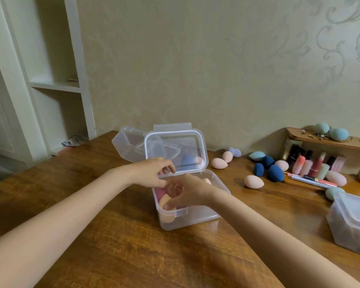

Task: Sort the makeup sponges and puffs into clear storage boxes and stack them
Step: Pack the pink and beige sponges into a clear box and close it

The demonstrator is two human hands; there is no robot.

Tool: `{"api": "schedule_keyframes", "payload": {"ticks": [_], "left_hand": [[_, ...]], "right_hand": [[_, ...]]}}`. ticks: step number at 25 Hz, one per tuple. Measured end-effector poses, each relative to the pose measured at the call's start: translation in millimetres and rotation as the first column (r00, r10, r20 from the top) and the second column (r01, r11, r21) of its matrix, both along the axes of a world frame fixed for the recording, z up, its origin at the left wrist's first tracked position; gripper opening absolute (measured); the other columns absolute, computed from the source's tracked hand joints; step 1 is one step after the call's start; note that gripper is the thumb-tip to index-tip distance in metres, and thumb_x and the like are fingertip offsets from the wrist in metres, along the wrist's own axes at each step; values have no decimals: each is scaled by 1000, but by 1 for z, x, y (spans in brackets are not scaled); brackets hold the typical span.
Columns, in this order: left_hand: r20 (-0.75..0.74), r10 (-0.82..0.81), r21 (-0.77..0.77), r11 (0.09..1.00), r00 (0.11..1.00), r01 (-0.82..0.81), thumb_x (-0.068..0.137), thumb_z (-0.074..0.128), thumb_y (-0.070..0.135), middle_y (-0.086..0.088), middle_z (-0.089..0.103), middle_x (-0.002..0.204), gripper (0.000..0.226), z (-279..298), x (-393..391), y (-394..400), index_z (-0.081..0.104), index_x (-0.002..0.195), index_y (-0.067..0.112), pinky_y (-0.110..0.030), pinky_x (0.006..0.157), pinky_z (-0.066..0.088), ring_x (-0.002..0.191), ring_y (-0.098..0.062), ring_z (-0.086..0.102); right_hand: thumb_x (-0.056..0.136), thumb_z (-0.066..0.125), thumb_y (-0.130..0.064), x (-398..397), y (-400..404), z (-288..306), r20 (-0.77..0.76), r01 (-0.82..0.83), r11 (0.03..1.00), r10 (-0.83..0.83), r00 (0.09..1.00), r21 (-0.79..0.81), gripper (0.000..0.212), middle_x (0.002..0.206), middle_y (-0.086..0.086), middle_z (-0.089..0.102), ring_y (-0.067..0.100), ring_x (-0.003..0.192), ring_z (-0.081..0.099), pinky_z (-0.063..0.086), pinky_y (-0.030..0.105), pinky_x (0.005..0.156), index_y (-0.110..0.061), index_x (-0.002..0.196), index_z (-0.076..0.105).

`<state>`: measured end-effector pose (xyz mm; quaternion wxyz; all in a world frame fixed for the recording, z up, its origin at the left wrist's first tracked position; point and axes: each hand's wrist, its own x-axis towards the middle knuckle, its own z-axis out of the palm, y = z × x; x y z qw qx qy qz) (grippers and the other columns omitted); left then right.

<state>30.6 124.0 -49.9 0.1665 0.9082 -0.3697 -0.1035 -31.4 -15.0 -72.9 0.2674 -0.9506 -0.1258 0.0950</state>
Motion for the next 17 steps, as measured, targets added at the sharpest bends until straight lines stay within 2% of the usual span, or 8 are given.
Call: {"api": "schedule_keyframes", "payload": {"ticks": [3, 6, 8, 9, 11, 12, 14, 17], "left_hand": [[-106, -10, 147, 989, 994, 25, 83, 68, 35, 1, 35, 139, 66, 8, -3, 2, 33, 139, 28, -27, 104, 40, 126, -14, 39], [3, -30, 249, 968, 1000, 29, 79, 71, 39, 0, 32, 137, 74, 5, -7, -1, 30, 141, 33, -31, 103, 38, 127, -17, 35], [33, -28, 282, 959, 999, 18, 80, 71, 38, -1, 32, 135, 75, 4, -6, -4, 30, 142, 34, -32, 103, 39, 126, -19, 35], [28, -23, 292, 956, 999, 14, 80, 71, 36, -1, 32, 135, 74, 5, -6, -5, 31, 142, 34, -33, 104, 40, 127, -19, 35], [9, -12, 296, 955, 1000, 9, 80, 72, 33, -2, 32, 136, 70, 6, -5, -6, 34, 139, 36, -32, 104, 41, 126, -20, 37], [0, -6, 296, 955, 1000, 6, 80, 72, 32, -2, 31, 137, 69, 6, -4, -6, 34, 139, 37, -32, 104, 41, 126, -20, 37], [-13, -1, 288, 957, 1000, 5, 81, 71, 32, -2, 30, 138, 68, 4, -4, -6, 34, 138, 37, -33, 105, 41, 127, -20, 36], [-13, -2, 264, 965, 1000, 6, 82, 70, 30, -1, 29, 139, 67, 2, -4, -5, 34, 139, 37, -32, 105, 41, 127, -19, 36]], "right_hand": [[83, 68, -24, -1, -5, 6, -69, -31, 1000, 31, 997, 4, 43, 101, -4, 55, 9, 91, 52, 43, 15, 76, -13, 123, 54], [85, 65, -15, -4, -18, 18, -213, -37, 994, 59, 975, 104, 35, 105, 0, 60, 13, 97, 57, 47, 26, 89, -14, 120, 58], [87, 60, -11, -5, -36, 31, -214, 11, 976, 37, 976, 216, 28, 103, 3, 66, 13, 91, 61, 51, 25, 84, -14, 115, 63], [89, 57, -9, -2, -46, 37, -178, 87, 943, -30, 984, 320, 23, 99, 5, 67, 13, 85, 62, 52, 23, 78, -11, 112, 64], [92, 51, -5, 15, -72, 46, -83, 313, 800, -316, 945, 512, 18, 87, 11, 66, 16, 71, 59, 50, 24, 67, -4, 105, 65], [93, 48, -2, 28, -85, 45, -10, 420, 757, -479, 878, 500, 20, 84, 11, 65, 16, 66, 58, 49, 24, 64, -2, 104, 65], [91, 44, 1, 51, -97, 35, 153, 556, 793, -599, 786, 249, 30, 94, 12, 68, 21, 77, 62, 52, 29, 70, -5, 110, 66], [92, 49, -6, 70, -90, 11, 86, 478, 876, -472, 878, -72, 38, 133, 14, 55, 30, 124, 49, 37, 34, 104, -9, 129, 55]]}}
